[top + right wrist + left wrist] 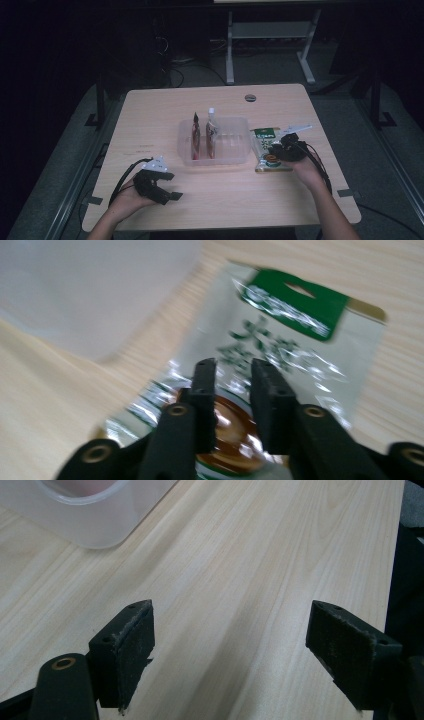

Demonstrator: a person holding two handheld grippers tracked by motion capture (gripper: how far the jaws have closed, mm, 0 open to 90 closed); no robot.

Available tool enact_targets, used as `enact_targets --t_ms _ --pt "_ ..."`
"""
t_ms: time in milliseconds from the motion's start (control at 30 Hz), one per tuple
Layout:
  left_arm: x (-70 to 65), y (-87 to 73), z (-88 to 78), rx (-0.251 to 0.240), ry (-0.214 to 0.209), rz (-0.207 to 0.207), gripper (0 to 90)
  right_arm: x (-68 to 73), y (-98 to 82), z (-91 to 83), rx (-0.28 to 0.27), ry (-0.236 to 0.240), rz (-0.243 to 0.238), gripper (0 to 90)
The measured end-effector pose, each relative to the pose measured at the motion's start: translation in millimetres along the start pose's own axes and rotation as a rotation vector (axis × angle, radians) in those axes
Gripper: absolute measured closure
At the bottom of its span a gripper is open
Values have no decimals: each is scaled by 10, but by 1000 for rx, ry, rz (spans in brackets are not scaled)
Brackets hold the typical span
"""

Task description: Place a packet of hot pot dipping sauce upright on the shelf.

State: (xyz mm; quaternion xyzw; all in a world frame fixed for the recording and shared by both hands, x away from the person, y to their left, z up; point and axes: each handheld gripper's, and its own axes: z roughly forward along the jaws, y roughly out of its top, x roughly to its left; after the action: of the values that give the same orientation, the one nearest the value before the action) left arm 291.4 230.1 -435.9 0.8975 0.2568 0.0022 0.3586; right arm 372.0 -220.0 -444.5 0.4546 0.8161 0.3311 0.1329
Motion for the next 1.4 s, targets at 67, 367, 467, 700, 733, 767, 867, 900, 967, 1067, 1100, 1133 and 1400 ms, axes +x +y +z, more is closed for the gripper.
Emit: enact_targets --t_ms 67,367,467,700,733,767,867,900,967,1067,1100,1133,1400 --pt "-6 4 7 -2 -2 -3 193 -32 -40 37 30 6 2 833" --pt "1 -2 9 4 -3 1 193 62 -87 71 118 49 -73 900" --pt "-3 0 8 3 -5 1 193 113 -110 39 145 66 -95 899" --pt "7 2 17 -1 -12 -5 193 238 -180 -16 180 123 -132 899" --pt "7 2 17 -1 -12 -5 193 238 -180 -16 180 123 -132 899" --pt "7 2 17 -1 -13 -2 193 264 -189 -21 185 131 -136 899" --pt "2 2 24 -1 -17 -4 193 398 -221 -26 199 164 -174 899" --pt "2 2 24 -1 -17 -4 193 398 -221 -26 199 164 -174 899" --pt "3 2 26 -1 -17 -4 193 484 -223 -24 205 171 -202 899" --pt "1 4 31 4 -20 -1 193 535 -211 -3 203 188 -210 899" --pt "0 6 32 8 -22 -2 193 562 -209 6 200 197 -213 899" --pt "-1 6 36 9 -24 -2 193 593 -206 16 197 206 -222 899" --pt "-5 7 35 9 -24 2 193 810 -163 69 184 259 -288 898"
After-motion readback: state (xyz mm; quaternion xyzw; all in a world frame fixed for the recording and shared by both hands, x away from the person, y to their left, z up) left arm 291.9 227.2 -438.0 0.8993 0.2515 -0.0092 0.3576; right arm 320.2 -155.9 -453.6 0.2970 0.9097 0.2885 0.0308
